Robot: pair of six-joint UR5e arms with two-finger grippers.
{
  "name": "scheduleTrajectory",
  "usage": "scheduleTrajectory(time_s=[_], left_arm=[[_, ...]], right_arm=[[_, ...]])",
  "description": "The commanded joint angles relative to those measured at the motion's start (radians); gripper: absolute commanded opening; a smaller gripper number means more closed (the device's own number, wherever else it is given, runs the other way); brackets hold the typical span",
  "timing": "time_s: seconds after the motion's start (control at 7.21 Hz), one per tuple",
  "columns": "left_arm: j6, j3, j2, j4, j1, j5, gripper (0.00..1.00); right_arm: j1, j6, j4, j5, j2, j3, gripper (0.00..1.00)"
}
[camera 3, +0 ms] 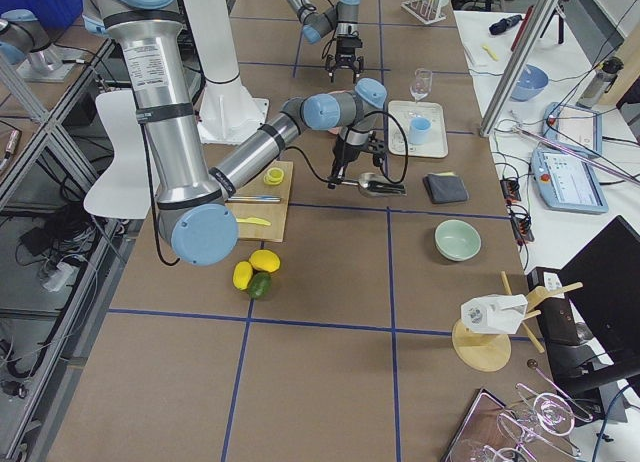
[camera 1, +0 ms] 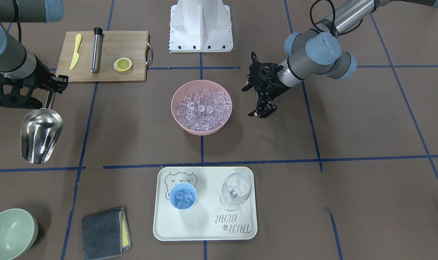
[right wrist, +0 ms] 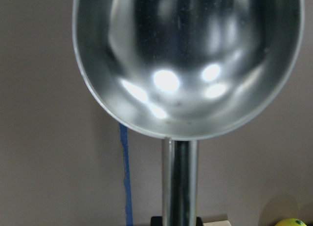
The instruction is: Put ice in cup with scoop
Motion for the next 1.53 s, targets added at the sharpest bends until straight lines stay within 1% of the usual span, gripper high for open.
scheduleTrajectory(time_s=[0.0,0.14,0.28,0.55,1.25,1.39], left_arm=[[0.0,0.005,0.021,0.015,-0.054,0.001,1.0],[0.002,0.005,0.021,0.03,-0.068,-0.001,1.0],[0.002,-0.001,0.019,0.056,-0.071,-0.001,1.0],[0.002,-0.002,0.019,0.059,-0.075,-0.001,1.0],[0.002,-0.002,0.019,0.059,-0.074,-0.001,1.0],[0.002,-0.002,0.019,0.059,-0.074,-0.001,1.0]], right_arm=[[-0.023,0.005,0.088,0.03,-0.044,-0.055,0.0],[-0.056,0.005,0.161,0.062,-0.044,-0.12,0.0],[-0.081,0.008,0.201,0.064,-0.044,-0.144,0.0],[-0.118,0.02,0.205,0.064,-0.055,-0.146,0.0],[-0.136,0.024,0.205,0.073,-0.069,-0.158,0.0],[-0.136,0.026,0.205,0.074,-0.069,-0.158,0.11]])
